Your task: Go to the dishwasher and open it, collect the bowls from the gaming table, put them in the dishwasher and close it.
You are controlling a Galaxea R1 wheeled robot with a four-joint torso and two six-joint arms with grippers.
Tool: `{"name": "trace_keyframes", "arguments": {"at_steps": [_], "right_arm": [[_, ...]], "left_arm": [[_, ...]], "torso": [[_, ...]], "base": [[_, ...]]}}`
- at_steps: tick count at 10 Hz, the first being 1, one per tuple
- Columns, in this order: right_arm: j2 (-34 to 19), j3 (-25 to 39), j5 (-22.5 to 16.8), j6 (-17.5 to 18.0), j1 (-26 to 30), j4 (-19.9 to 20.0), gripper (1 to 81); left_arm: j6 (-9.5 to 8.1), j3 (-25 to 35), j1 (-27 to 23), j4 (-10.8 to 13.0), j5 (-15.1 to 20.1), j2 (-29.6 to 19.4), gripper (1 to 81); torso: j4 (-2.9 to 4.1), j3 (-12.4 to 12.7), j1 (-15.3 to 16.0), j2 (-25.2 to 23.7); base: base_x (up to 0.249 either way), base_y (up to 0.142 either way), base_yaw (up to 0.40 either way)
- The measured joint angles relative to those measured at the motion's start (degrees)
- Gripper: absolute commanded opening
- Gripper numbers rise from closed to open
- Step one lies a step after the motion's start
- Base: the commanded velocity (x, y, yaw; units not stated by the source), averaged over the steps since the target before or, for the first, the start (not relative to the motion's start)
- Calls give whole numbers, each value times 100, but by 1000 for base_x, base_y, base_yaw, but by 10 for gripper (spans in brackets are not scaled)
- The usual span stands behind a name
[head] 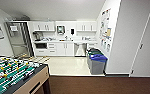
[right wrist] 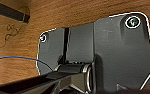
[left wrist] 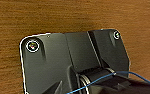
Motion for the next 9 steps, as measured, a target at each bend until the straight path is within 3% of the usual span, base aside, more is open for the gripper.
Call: {"name": "trace_keyframes", "arguments": {"at_steps": [9], "right_arm": [[15, 0, 0, 0, -2, -1, 811]], "left_arm": [[0, -2, -1, -1, -4, -13, 811]], "torso": [[0, 0, 0, 0]], "base": [[159, 0, 0]]}}
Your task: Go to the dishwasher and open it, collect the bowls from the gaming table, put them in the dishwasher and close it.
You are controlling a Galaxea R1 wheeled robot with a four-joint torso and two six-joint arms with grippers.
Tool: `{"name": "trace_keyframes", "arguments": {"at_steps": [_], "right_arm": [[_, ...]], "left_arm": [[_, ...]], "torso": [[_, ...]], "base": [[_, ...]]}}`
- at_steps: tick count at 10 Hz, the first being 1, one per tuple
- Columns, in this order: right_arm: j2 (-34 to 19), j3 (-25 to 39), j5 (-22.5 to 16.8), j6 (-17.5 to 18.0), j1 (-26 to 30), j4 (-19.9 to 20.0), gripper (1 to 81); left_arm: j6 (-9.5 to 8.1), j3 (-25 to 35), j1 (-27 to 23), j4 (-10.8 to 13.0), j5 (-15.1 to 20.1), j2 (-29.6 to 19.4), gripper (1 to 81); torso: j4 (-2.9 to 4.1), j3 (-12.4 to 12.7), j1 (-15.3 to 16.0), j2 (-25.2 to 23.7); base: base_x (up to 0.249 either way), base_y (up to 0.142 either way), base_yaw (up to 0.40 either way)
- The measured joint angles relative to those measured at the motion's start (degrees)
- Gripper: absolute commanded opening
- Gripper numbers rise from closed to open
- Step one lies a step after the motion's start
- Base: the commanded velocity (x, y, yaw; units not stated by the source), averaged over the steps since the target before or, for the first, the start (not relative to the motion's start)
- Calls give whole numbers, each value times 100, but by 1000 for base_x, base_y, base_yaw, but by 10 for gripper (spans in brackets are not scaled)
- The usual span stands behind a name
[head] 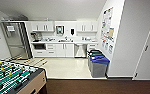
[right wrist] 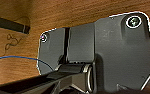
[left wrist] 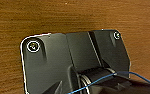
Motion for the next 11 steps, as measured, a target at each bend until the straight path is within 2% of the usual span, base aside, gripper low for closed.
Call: {"name": "trace_keyframes", "arguments": {"at_steps": [4, 11], "right_arm": [[-4, -9, 0, 0, 2, 0, 811], [11, -37, 0, 0, 2, 0, 811]], "left_arm": [[0, 0, 0, 0, 0, -13, 811], [0, 0, 1, -2, 0, -28, 811]], "torso": [[0, 0, 2, 0], [0, 0, 4, 2]], "base": [[160, 0, 0], [145, 75, 0]]}}
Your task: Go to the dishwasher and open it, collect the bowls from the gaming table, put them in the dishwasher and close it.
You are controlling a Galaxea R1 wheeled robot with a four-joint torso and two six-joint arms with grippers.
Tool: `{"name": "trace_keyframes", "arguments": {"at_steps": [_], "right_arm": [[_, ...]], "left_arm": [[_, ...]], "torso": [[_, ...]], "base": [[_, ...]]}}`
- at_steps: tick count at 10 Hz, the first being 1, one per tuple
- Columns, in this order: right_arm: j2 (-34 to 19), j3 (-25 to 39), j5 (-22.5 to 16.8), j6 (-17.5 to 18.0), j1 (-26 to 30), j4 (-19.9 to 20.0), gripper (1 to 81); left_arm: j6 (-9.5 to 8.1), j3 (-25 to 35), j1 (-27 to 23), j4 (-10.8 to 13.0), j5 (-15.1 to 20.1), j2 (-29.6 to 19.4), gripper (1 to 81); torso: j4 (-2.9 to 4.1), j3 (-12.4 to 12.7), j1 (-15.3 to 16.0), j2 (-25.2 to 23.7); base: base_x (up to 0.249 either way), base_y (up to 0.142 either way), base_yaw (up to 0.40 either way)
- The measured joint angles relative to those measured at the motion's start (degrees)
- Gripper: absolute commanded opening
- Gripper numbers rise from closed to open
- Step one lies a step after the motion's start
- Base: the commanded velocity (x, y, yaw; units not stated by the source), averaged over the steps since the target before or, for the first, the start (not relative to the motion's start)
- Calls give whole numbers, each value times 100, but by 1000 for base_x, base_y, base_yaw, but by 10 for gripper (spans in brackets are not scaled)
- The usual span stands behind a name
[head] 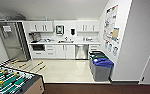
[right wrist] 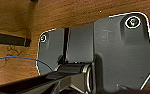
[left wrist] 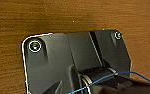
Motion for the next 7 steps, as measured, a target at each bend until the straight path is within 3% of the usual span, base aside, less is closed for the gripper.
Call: {"name": "trace_keyframes", "arguments": {"at_steps": [5, 7], "right_arm": [[2, 0, 0, 0, -2, 0, 811], [7, 0, 0, 0, 0, 0, 811]], "left_arm": [[0, 0, 0, 0, 0, 0, 811], [0, 0, -1, 0, -2, -5, 811]], "torso": [[0, 0, -2, 0], [0, 0, 0, 0]], "base": [[141, 70, 0], [135, 0, 0]]}}
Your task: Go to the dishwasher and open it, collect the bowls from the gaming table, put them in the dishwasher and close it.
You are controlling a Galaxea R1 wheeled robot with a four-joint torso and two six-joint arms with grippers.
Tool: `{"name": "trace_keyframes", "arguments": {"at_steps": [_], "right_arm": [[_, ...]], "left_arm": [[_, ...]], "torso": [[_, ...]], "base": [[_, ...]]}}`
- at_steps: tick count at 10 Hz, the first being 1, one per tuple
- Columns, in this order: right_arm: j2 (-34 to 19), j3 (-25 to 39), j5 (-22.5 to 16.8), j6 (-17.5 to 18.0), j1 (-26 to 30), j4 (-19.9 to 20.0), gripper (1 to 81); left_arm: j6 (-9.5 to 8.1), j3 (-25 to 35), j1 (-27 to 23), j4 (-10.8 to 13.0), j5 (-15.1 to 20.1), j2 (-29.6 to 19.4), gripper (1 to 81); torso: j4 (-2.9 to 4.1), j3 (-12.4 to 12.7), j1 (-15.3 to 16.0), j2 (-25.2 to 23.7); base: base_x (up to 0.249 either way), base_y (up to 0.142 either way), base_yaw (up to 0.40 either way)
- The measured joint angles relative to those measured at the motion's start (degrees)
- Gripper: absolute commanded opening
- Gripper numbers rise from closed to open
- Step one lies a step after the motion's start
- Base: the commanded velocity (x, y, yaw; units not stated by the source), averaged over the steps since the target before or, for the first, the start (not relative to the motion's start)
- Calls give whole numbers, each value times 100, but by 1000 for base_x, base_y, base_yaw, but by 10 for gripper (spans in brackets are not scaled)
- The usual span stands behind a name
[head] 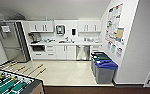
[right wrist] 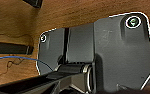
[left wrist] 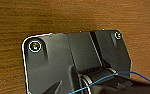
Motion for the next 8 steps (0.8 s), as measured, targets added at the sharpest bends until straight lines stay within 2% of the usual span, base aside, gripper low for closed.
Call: {"name": "trace_keyframes", "arguments": {"at_steps": [8], "right_arm": [[-16, 0, 0, 0, 2, 0, 811]], "left_arm": [[0, 2, 1, 0, 2, 0, 811]], "torso": [[0, 0, 0, 0]], "base": [[134, 0, 0]]}}
